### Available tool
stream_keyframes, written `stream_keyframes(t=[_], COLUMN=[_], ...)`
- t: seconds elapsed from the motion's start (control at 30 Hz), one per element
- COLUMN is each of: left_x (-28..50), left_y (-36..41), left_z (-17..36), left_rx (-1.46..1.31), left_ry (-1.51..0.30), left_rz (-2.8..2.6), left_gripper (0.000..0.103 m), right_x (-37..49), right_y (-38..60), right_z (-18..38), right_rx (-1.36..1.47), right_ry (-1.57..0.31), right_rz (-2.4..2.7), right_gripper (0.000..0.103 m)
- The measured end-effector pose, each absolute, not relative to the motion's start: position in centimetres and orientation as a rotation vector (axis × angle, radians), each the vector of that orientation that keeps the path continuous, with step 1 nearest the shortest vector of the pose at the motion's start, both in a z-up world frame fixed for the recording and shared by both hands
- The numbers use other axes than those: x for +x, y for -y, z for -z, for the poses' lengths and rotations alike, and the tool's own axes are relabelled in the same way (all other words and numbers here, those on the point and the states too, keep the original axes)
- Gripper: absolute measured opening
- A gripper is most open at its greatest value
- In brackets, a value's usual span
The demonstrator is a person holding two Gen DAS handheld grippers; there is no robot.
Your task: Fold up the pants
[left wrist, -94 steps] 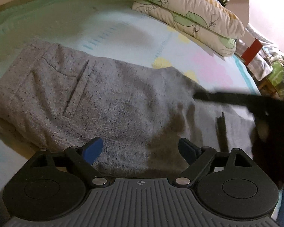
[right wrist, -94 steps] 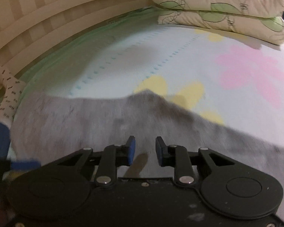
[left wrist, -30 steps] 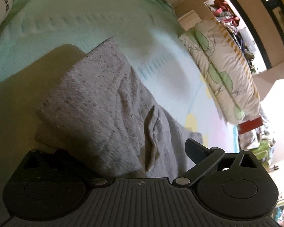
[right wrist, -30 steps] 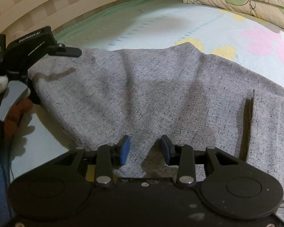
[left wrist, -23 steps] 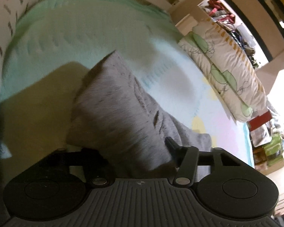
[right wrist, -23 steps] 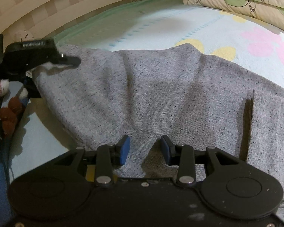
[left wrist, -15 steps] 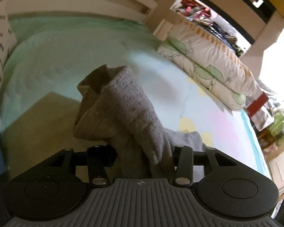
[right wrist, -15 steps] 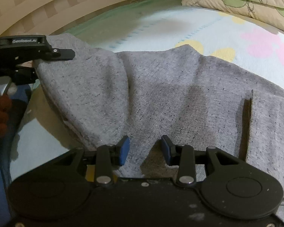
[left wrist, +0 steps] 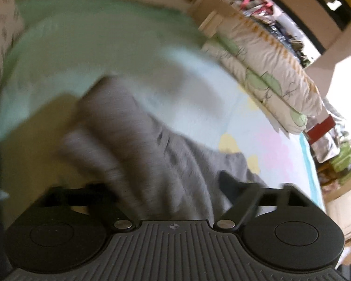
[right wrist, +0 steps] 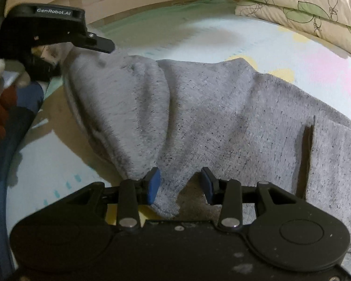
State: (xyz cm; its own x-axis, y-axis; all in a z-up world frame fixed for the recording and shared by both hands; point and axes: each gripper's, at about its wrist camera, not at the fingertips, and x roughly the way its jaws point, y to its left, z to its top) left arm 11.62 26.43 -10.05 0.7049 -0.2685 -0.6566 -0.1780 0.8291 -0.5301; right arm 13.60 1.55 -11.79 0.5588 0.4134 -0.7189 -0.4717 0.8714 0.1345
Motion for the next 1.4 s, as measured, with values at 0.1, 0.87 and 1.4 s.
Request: stream_keyframes(t=[0.1,0.87,1.4], left_x=[12.2,14.1,10.8], left_y=[-27.8,-31.9,-19.6], left_z=[11.2,11.0,-0.3], left_rx=[-0.645,-0.689,-0.431], left_ry=[-0.844,-0.813,-0.604], left_rz=[0.034,0.005,0.231], left_gripper=[0.09,0.019,0.016], right_x=[14.0,14.3,13.4], right_y=[-1.4,-1.2,3.6], right_z=[11.8,11.4,10.0], right_rx=[-0.077,-0.051,0.11], right_ry=[-0.832,-0.844,-0.779], right_rz=[-0.523,-0.521,-0.521], right_gripper=[0.043,0.043,0.028])
